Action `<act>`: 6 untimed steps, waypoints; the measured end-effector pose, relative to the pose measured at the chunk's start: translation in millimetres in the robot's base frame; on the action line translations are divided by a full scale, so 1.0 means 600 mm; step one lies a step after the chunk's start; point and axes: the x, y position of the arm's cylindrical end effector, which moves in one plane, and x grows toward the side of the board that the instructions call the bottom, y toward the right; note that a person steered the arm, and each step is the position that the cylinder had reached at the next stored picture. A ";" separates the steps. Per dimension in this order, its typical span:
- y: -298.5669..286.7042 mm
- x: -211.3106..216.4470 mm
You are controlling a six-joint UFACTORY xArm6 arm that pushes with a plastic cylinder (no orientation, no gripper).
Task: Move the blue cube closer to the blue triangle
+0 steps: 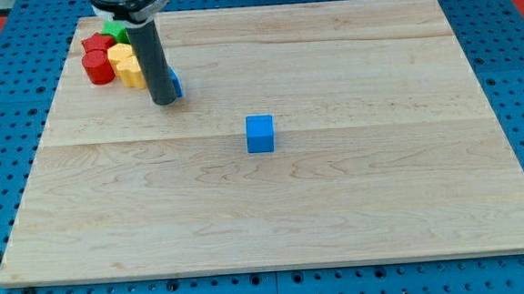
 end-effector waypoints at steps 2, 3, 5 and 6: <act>0.107 -0.041; 0.213 0.021; 0.290 0.237; 0.193 0.128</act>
